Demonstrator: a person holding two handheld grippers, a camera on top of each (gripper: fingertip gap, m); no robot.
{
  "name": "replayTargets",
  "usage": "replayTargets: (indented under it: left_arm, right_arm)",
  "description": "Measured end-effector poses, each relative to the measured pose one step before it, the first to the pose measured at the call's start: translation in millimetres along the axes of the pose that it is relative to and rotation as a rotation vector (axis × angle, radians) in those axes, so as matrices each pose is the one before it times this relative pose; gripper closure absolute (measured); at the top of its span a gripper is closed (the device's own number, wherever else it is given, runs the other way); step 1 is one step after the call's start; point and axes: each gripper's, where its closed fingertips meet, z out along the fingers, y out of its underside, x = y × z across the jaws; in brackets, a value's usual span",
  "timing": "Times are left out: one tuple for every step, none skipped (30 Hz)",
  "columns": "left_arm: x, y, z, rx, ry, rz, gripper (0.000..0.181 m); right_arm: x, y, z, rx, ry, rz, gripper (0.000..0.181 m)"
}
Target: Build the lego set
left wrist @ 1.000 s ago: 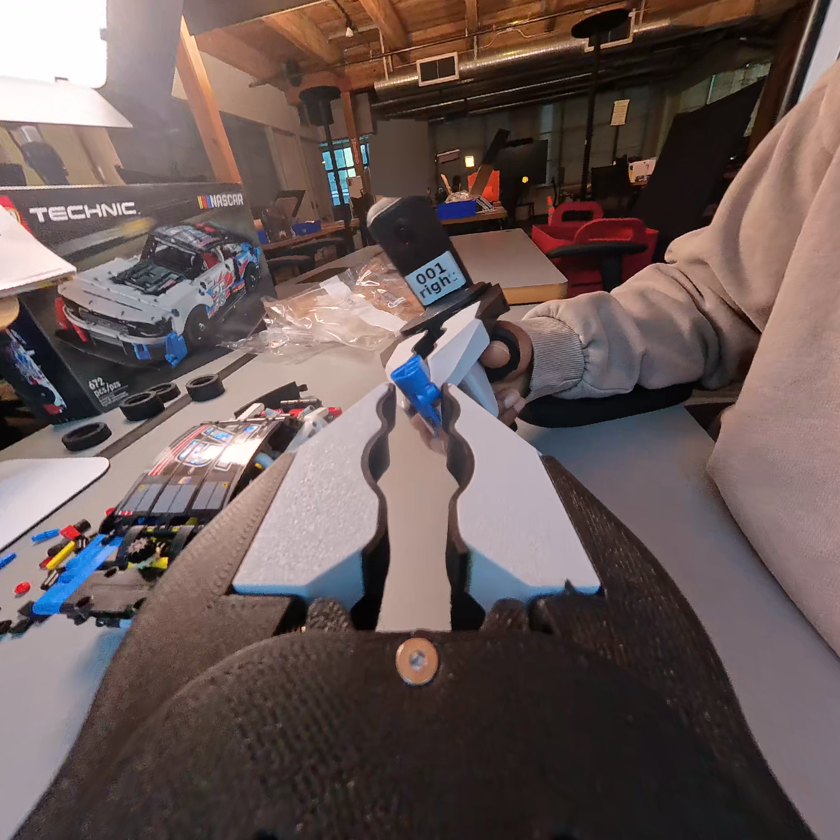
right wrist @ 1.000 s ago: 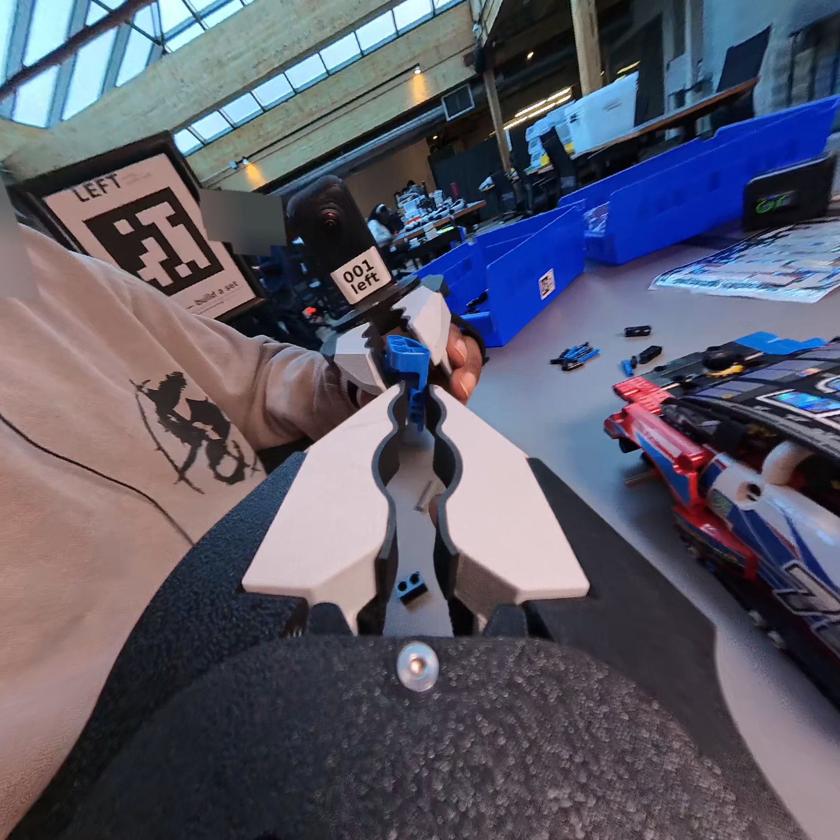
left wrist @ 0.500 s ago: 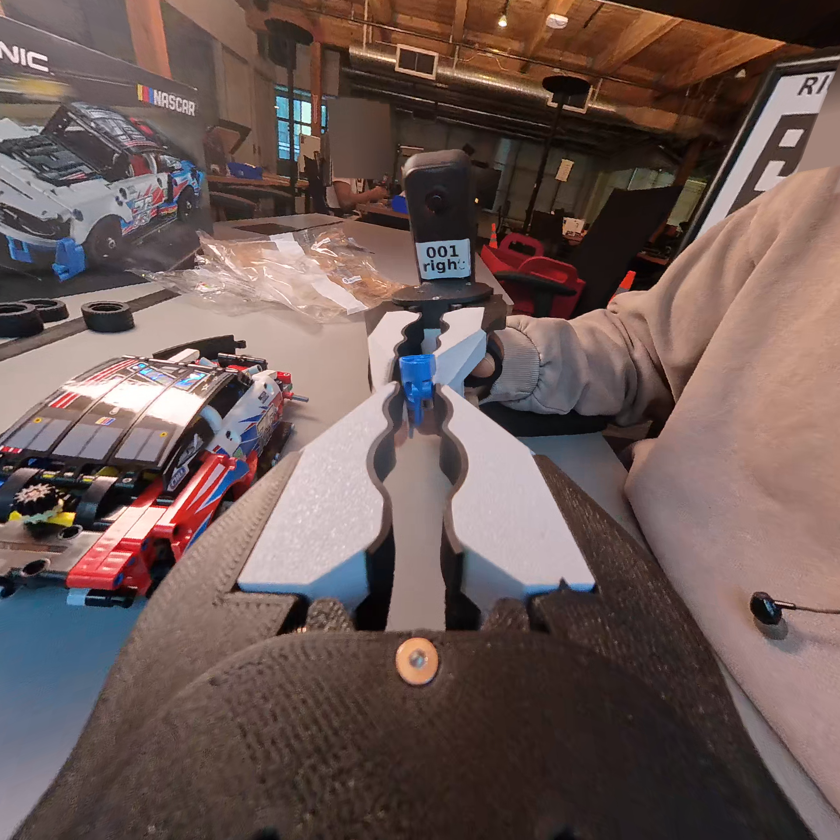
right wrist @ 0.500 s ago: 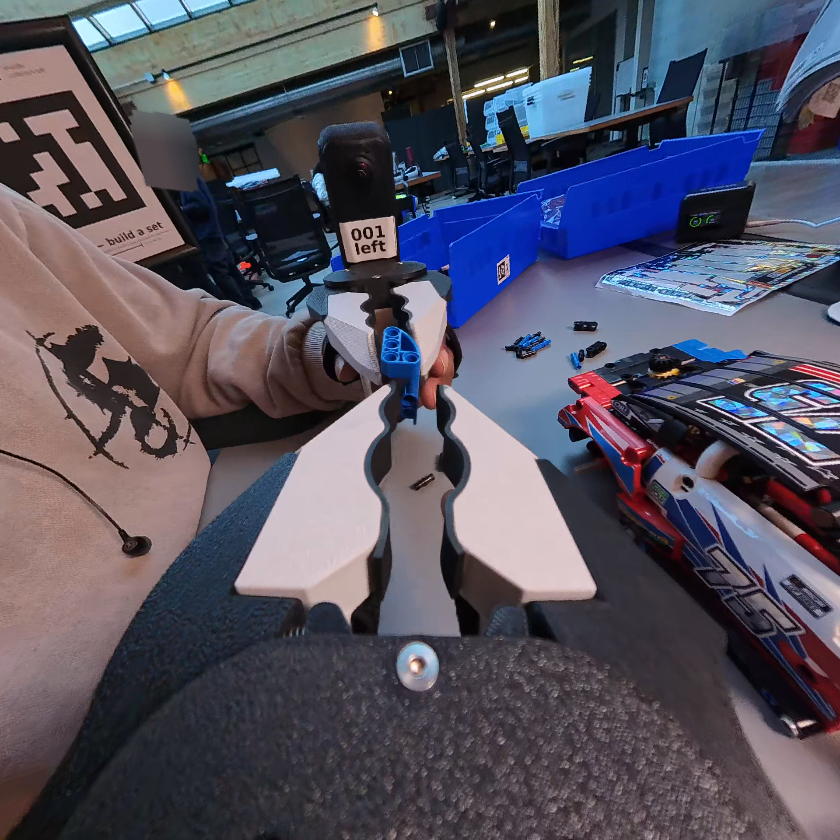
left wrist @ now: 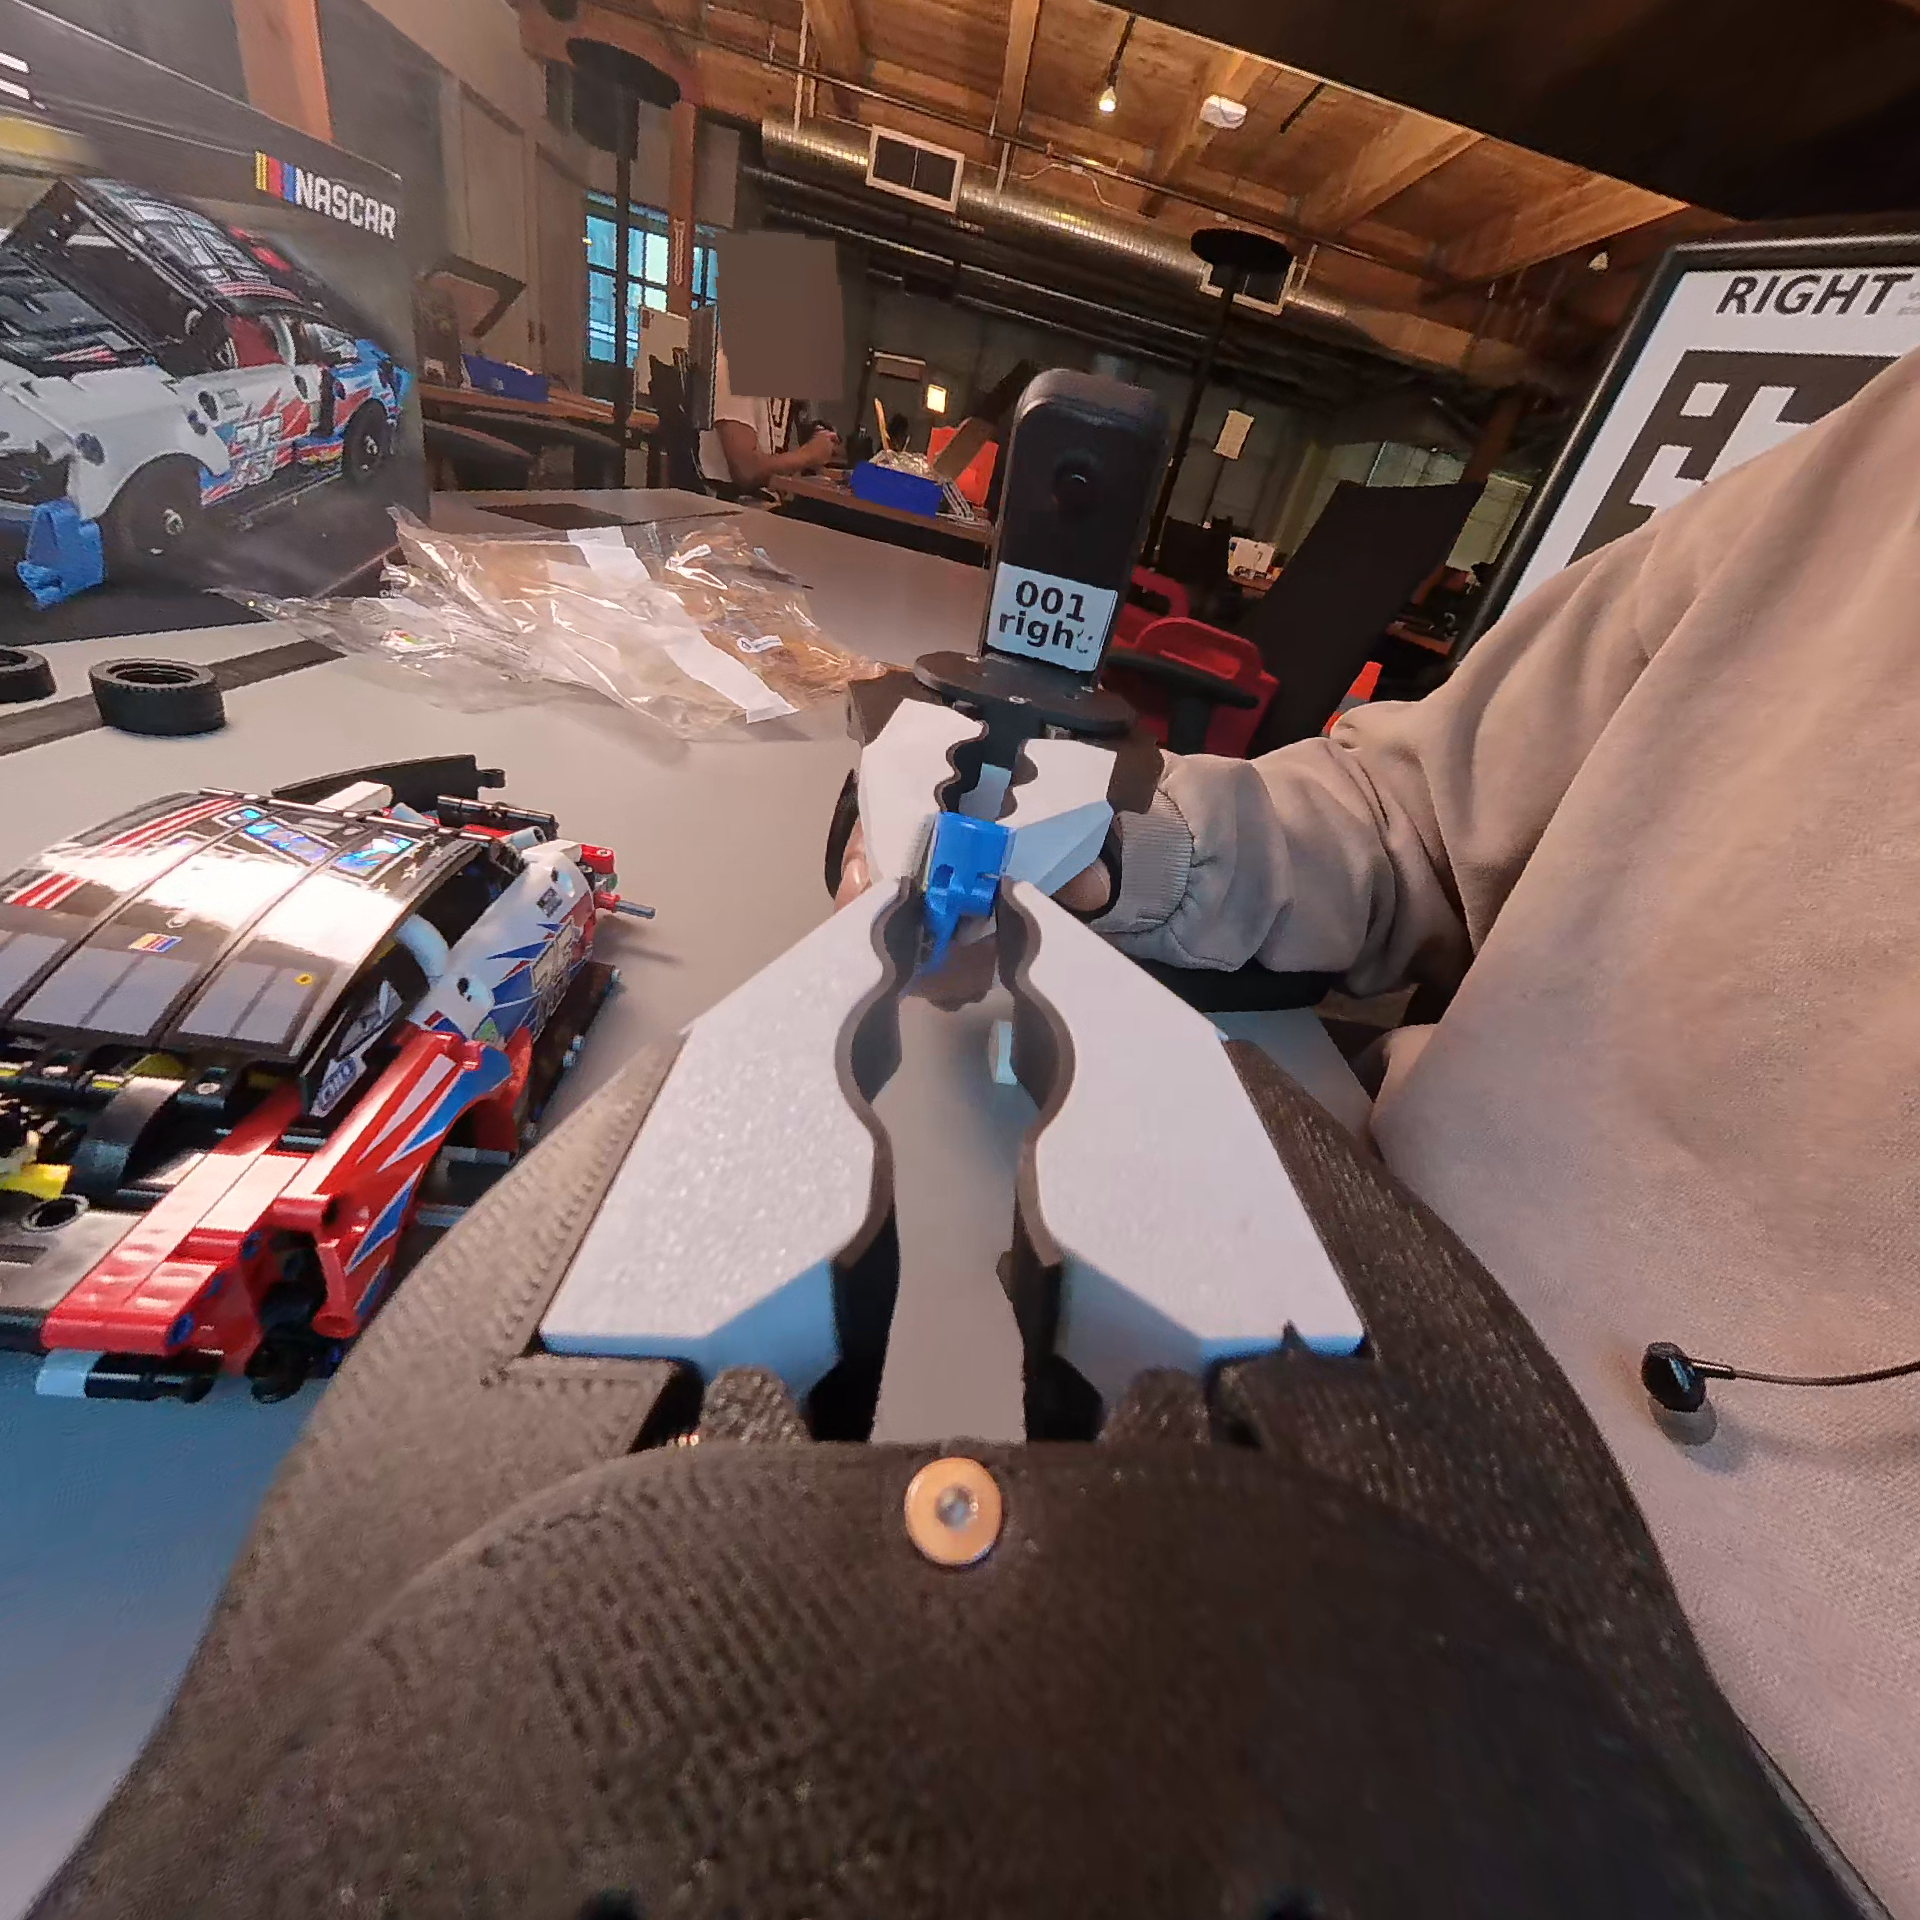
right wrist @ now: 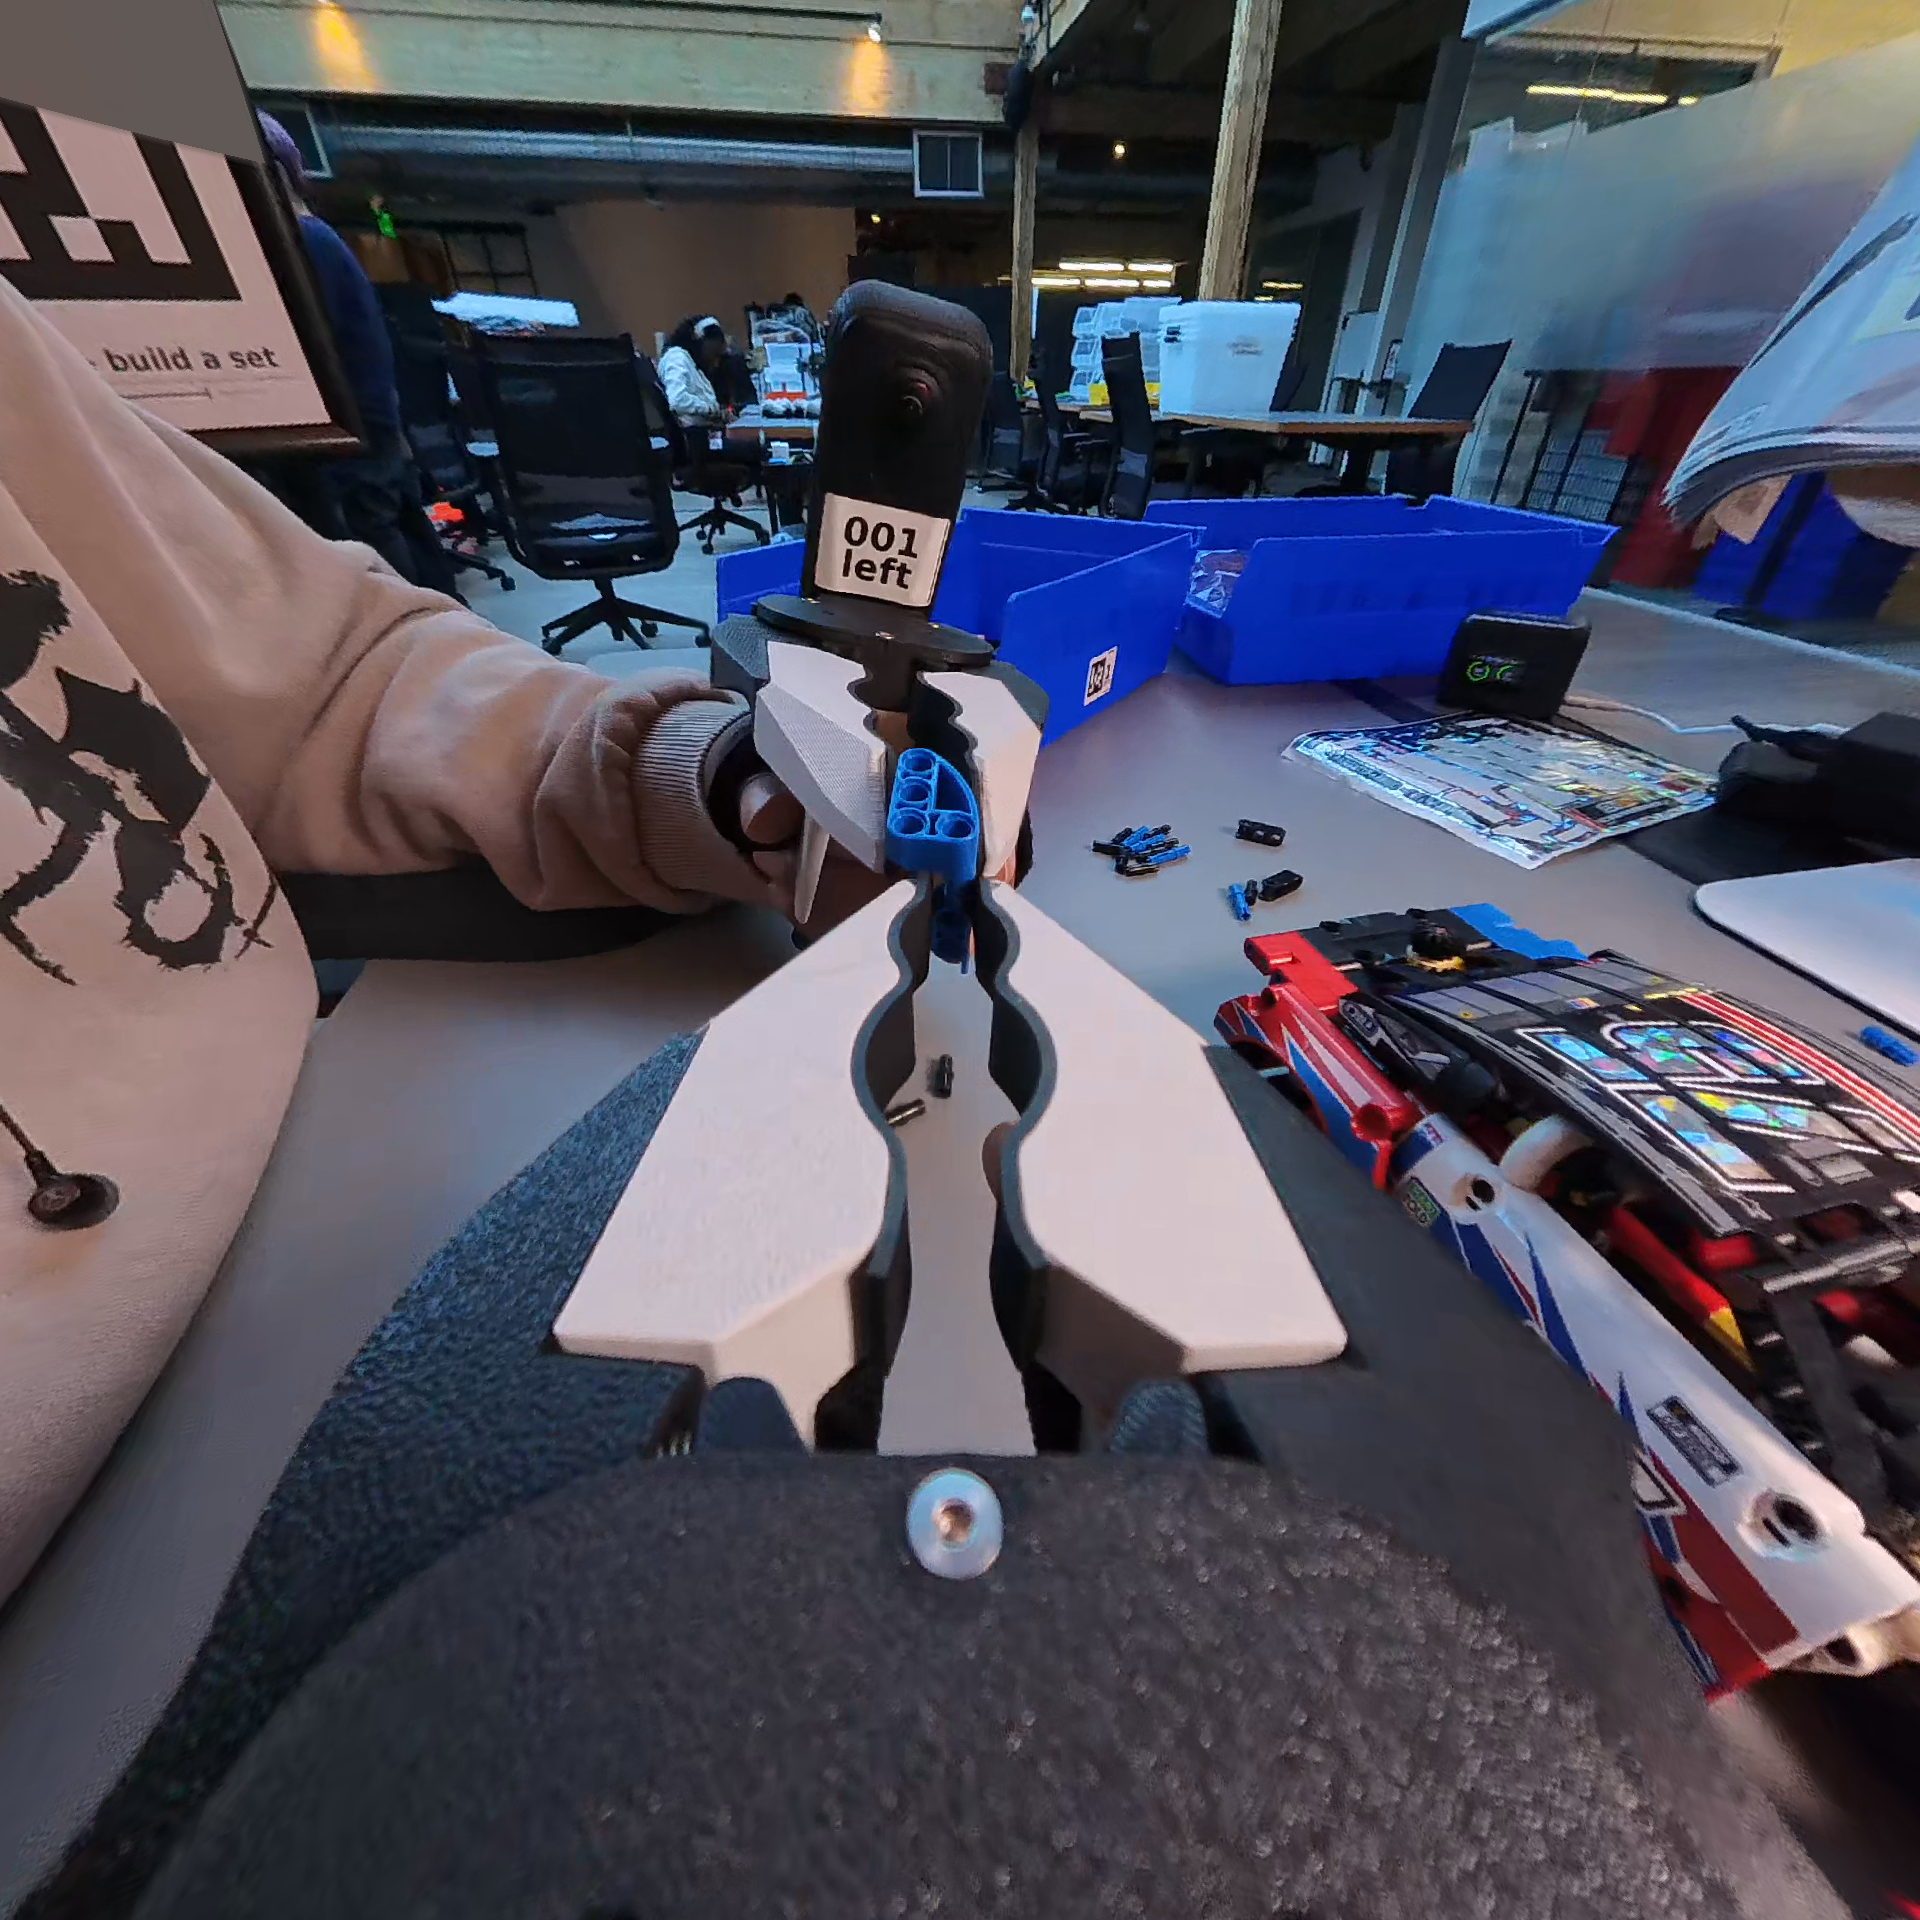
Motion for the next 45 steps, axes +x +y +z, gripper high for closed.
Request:
replayTargets:
  left_arm:
    - [0.83, -0.43, 0.05, -0.0018, 0.0038, 0.0039, 0.169]
    - [0.24, -0.06, -0.02, -0.0040, -0.0004, 0.0076, 0.169]
    - [-0.19, 0.51, -0.13, -0.0046, -0.0044, 0.0120, 0.169]
    - [-0.10, 0.58, -0.29, -0.0035, -0.0021, 0.0112, 0.169]
    - [0.22, -0.02, -0.51, 0.0010, 0.0025, 0.0054, 0.169]
    - [-0.03, -0.93, -0.47, 0.0074, 0.0019, 0.0002, 0.169]
    - [-0.64, -1.33, -0.56, 0.0108, -0.0028, -0.0015, 0.169]
    - [-0.98, -1.03, -0.35, 0.0094, -0.0058, -0.0024, 0.169]
    - [-0.77, -0.73, -0.12, 0.0076, -0.0053, -0.0020, 0.169]
    - [-0.75, -0.62, -0.07, 0.0048, -0.0048, -0.0004, 0.168]
    - [-0.89, -0.18, -0.05, 0.0004, -0.0051, 0.0023, 0.169]
    - [-0.82, -0.05, -0.28, -0.0017, -0.0048, 0.0048, 0.169]
    - [-0.71, -0.09, -0.34, -0.0012, -0.0045, 0.0064, 0.169]
    - [-0.45, -0.30, -0.38, 0.0003, -0.0030, 0.0061, 0.170]
    - [0.27, -0.52, -0.31, 0.0004, 0.0019, 0.0048, 0.170]
    - [0.80, -0.50, -0.59, -0.0029, 0.0070, 0.0046, 0.170]
    - [0.51, -0.27, -0.52, -0.0065, 0.0058, 0.0077, 0.170]
    - [0.46, -0.08, -0.77, -0.0074, 0.0038, 0.0123, 0.171]
    - [0.38, 0.09, -0.95, -0.0085, 0.0034, 0.0151, 0.171]
    - [-0.82, -0.97, -1.91, -0.0031, -0.0031, 0.0160, 0.171]
    - [-3.03, -3.96, -3.73, 0.0135, -0.0133, 0.0137, 0.172]
    - [-4.95, -6.15, -5.64, 0.0244, -0.0193, 0.0065, 0.172]
    - [-6.94, -5.99, -6.35, 0.0213, -0.0279, 0.0040, 0.172]
    - [-8.75, -4.31, -6.44, 0.0130, -0.0394, 0.0086, 0.172]
    - [-8.87, -2.26, -5.73, 0.0037, -0.0437, 0.0122, 0.172]
    - [-7.89, -0.96, -4.42, 0.0002, -0.0395, 0.0088, 0.172]
    - [-6.79, -0.28, -2.98, 0.0030, -0.0348, 0.0017, 0.172]
    - [-5.42, 0.30, -1.49, 0.0042, -0.0282, -0.0036, 0.173]
    - [-3.55, 1.41, -0.26, -0.0016, -0.0180, -0.0040, 0.173]
    - [-2.03, 2.26, 0.45, -0.0077, -0.0114, 0.0021, 0.173]
    - [-0.94, 2.27, 0.59, -0.0085, -0.0080, 0.0077, 0.172]
    - [0.38, 1.77, 0.51, -0.0072, -0.0013, 0.0059, 0.173]
    - [1.18, 0.78, 0.58, -0.0039, 0.0036, 0.0020, 0.172]
    - [1.55, -0.13, 0.33, 0.0002, 0.0050, 0.0021, 0.173]
    - [1.70, -0.63, 0.31, 0.0003, 0.0055, 0.0044, 0.172]
    - [1.37, -0.37, 0.19, -0.0016, 0.0035, 0.0070, 0.173]
    - [1.09, -0.48, 0.07, -0.0002, 0.0023, 0.0078, 0.173]
    - [1.38, -0.60, -0.10, 0.0017, 0.0050, 0.0048, 0.173]
    - [1.47, -0.61, -0.03, 0.0017, 0.0057, 0.0019, 0.173]
    - [1.09, -0.30, 0.11, -0.0004, 0.0035, 0.0028, 0.173]
    - [0.99, 0.05, 0.27, -0.0034, 0.0026, 0.0051, 0.173]
    - [1.16, 0.60, 0.53, -0.0057, 0.0034, 0.0059, 0.173]
    - [1.82, 1.02, 0.68, -0.0085, 0.0077, 0.0055, 0.173]
    - [2.75, 2.10, 0.95, -0.0146, 0.0135, 0.0070, 0.173]
    - [3.33, 3.11, 1.16, -0.0218, 0.0139, 0.0132, 0.172]
  right_arm:
    - [-0.90, -0.72, -0.17, 0.0060, -0.0074, 0.0016, 0.176]
    - [-0.20, -0.25, -0.16, 0.0025, -0.0039, 0.0010, 0.177]
    - [0.24, 0.52, 0.16, -0.0024, 0.0005, 0.0019, 0.176]
    - [-0.04, 0.67, 0.28, -0.0020, 0.0001, 0.0011, 0.176]
    - [-0.30, -0.11, 0.27, 0.0029, 0.0000, 0.0016, 0.176]
    - [0.18, -1.08, 0.49, 0.0085, 0.0041, 0.0054, 0.176]
    - [0.81, -1.31, 0.65, 0.0115, 0.0089, 0.0088, 0.176]
    - [1.03, -0.68, 0.62, 0.0091, 0.0088, 0.0092, 0.177]
    - [0.69, -0.75, 0.39, 0.0096, 0.0061, 0.0061, 0.176]
    - [0.75, -0.79, 0.21, 0.0084, 0.0065, 0.0056, 0.177]
    - [0.94, -0.25, 0.27, 0.0045, 0.0066, 0.0073, 0.177]
    - [0.80, 0.01, 0.34, 0.0018, 0.0049, 0.0096, 0.177]
    - [0.43, 0.29, 0.62, -0.0008, 0.0036, 0.0097, 0.177]
    - [0.55, -0.39, 0.46, 0.0013, 0.0061, 0.0069, 0.177]
    - [-0.47, -0.58, 0.35, 0.0028, 0.0008, 0.0057, 0.177]
    - [-1.05, -0.74, 0.30, 0.0039, -0.0033, 0.0069, 0.177]
    - [-0.56, -0.23, 0.33, 0.0000, -0.0018, 0.0096, 0.177]
    - [-0.55, -0.10, 0.50, -0.0031, -0.0022, 0.0095, 0.177]
    - [-0.69, 0.23, 0.53, -0.0083, -0.0042, 0.0084, 0.177]
    - [-0.36, 1.83, 0.56, -0.0205, -0.0026, 0.0068, 0.176]
    - [-1.07, 4.49, 0.35, -0.0404, -0.0092, -0.0042, 0.170]
    - [-0.98, 7.63, 0.48, -0.0631, -0.0054, -0.0157, 0.166]
    - [-2.08, 10.23, 1.49, -0.0819, -0.0060, -0.0227, 0.167]
    - [-5.38, 11.90, 3.75, -0.0958, -0.0196, -0.0216, 0.165]
    - [-5.48, 13.16, 6.84, -0.1080, -0.0124, -0.0087, 0.166]
    - [-6.29, 13.41, 9.51, -0.1191, -0.0123, -0.0068, 0.164]
    - [-6.06, 10.25, 10.69, -0.1070, -0.0046, -0.0054, 0.162]
    - [-4.82, 6.32, 10.20, -0.0886, 0.0067, 0.0010, 0.160]
    - [-5.68, 2.82, 8.61, -0.0687, -0.0004, -0.0082, 0.158]
    - [-5.39, 0.96, 6.48, -0.0552, -0.0009, -0.0183, 0.159]
    - [-3.54, 0.88, 4.87, -0.0539, 0.0046, -0.0201, 0.159]
    - [-1.16, -0.86, 3.90, -0.0386, 0.0121, -0.0179, 0.159]
    - [-0.62, -1.39, 3.30, -0.0275, 0.0073, -0.0062, 0.159]
    - [-0.03, 0.68, 3.55, -0.0325, 0.0011, 0.0049, 0.159]
    - [0.97, 1.51, 3.73, -0.0286, 0.0050, 0.0016, 0.160]
    - [1.03, 0.05, 2.91, -0.0114, 0.0059, 0.0009, 0.163]
    - [-0.77, -0.74, 0.73, -0.0016, -0.0049, 0.0020, 0.167]
    - [0.55, -0.21, 0.28, -0.0025, 0.0062, -0.0022, 0.171]
    - [1.57, 0.08, 0.00, 0.0003, 0.0150, -0.0128, 0.177]
    - [-0.02, 0.46, -0.27, 0.0019, 0.0026, -0.0158, 0.178]
    - [0.39, 1.05, -0.85, 0.0021, 0.0008, -0.0131, 0.178]
    - [2.27, 2.46, -1.75, -0.0005, 0.0083, -0.0110, 0.178]
    - [2.02, 3.09, -3.62, 0.0035, 0.0035, -0.0163, 0.179]
    - [1.86, 3.20, -6.22, 0.0072, 0.0011, -0.0140, 0.179]
    - [4.38, 2.70, -8.90, 0.0081, 0.0142, -0.0148, 0.179]
